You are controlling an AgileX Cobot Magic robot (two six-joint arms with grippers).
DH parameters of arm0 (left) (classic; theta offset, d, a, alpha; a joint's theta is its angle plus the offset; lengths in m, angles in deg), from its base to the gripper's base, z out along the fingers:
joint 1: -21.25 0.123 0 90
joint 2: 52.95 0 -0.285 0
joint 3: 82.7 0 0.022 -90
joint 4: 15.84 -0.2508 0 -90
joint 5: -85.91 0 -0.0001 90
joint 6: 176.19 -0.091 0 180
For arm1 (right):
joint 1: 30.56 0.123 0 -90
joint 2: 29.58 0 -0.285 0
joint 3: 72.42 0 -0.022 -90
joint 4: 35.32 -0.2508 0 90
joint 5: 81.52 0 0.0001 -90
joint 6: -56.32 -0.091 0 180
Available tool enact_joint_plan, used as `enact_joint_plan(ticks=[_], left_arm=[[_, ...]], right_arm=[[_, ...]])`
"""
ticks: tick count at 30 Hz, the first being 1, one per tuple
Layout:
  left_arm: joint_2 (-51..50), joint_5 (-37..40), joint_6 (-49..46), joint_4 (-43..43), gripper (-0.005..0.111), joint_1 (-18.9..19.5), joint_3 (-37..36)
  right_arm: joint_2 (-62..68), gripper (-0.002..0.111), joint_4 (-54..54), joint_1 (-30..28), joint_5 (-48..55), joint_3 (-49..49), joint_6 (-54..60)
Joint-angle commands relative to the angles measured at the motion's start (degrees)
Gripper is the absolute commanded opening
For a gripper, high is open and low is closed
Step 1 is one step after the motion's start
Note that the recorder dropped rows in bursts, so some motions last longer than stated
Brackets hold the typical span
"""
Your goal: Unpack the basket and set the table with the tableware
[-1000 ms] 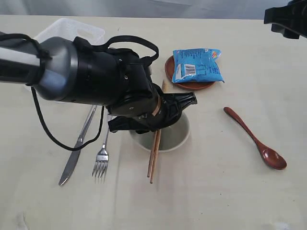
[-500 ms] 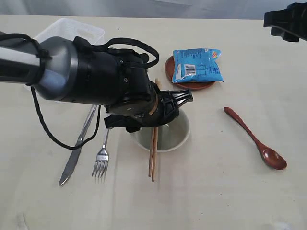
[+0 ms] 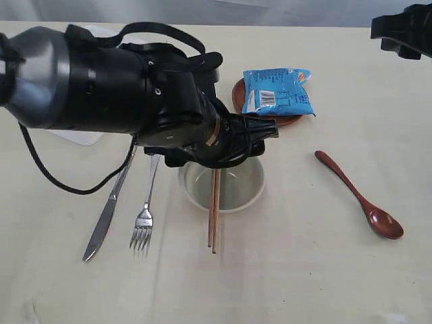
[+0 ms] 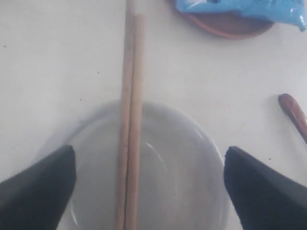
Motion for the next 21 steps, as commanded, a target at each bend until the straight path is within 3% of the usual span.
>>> enact_joint_plan(ticks=[1, 9, 13, 18, 21], left_arm=[[2.97, 3.19, -5.40, -0.44, 0.079, -0.05, 0.35], [8.79, 8.82, -27.87, -0.88, 0.079, -0.05, 0.35], [9.93, 15.27, -38.13, -2.32, 0.079, -0.05, 0.22], [9.90, 21.12, -41.25, -11.89, 0.077, -0.05, -2.45], [9.90, 21.22, -39.32, -17.19, 0.065, -0.05, -4.74]], right_arm=[[-0.49, 0.044, 0.41, -0.37, 0.48, 0.04, 1.04], [-0.49, 0.044, 0.41, -0.37, 4.96, 0.04, 3.55], [-0.21, 0.044, 0.41, -0.37, 8.35, 0.28, 4.94], [2.15, 0.044, 0.68, 2.09, 7.65, 3.56, 7.72], [4.31, 0.044, 0.82, 4.39, 8.37, 4.04, 9.67]])
